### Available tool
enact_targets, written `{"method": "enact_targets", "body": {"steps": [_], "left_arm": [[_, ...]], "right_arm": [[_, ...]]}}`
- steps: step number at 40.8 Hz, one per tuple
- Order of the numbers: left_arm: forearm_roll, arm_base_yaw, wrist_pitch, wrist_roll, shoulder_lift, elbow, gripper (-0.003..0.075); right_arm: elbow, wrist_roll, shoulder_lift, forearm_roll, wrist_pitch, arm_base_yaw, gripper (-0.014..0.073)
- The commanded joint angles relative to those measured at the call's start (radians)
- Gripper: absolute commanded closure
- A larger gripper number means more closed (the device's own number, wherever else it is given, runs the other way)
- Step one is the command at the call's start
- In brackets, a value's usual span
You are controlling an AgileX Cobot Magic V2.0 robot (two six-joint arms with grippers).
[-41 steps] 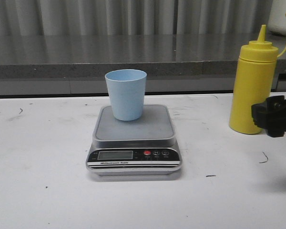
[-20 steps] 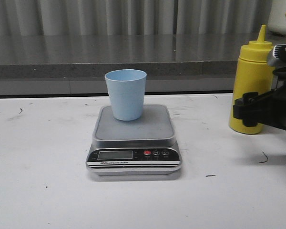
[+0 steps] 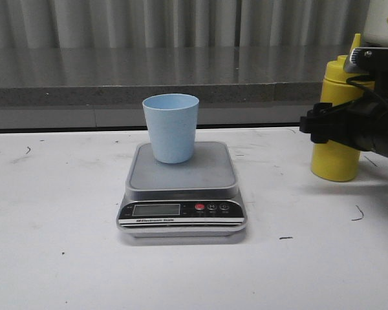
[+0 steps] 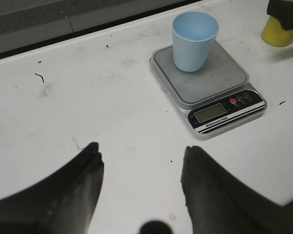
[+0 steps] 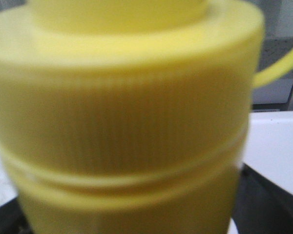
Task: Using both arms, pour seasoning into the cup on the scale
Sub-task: 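Move the right gripper to the yellow squeeze bottle and grasp it, then lift the yellow bottle with the right gripper toward the cup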
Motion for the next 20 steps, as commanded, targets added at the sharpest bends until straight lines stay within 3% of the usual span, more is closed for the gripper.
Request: {"method": "enact_targets", "body": {"steps": [1,9,18,20], "left_arm": [[-0.005,-0.007,-0.065,-0.004,0.003,-0.026,0.0356],[-0.005,-0.007,-0.065,-0.004,0.003,-0.026,0.0356],[-0.005,-0.007,-0.065,-0.004,0.003,-0.026,0.0356],[-0.005,-0.007,-0.065,-0.004,0.003,-0.026,0.0356]], "right_arm": [[-0.040,0.021,-0.025,-0.027,-0.071,-0.014,-0.0008],[-0.047,0.038,-0.015,-0.103,-0.051,-0.014,0.0002],[-0.047,0.037,-0.015,-0.103,-0.018,-0.014,0.0235],[-0.047,0.037,-0.016,-0.103,-0.020,-0.014,0.0251]]}}
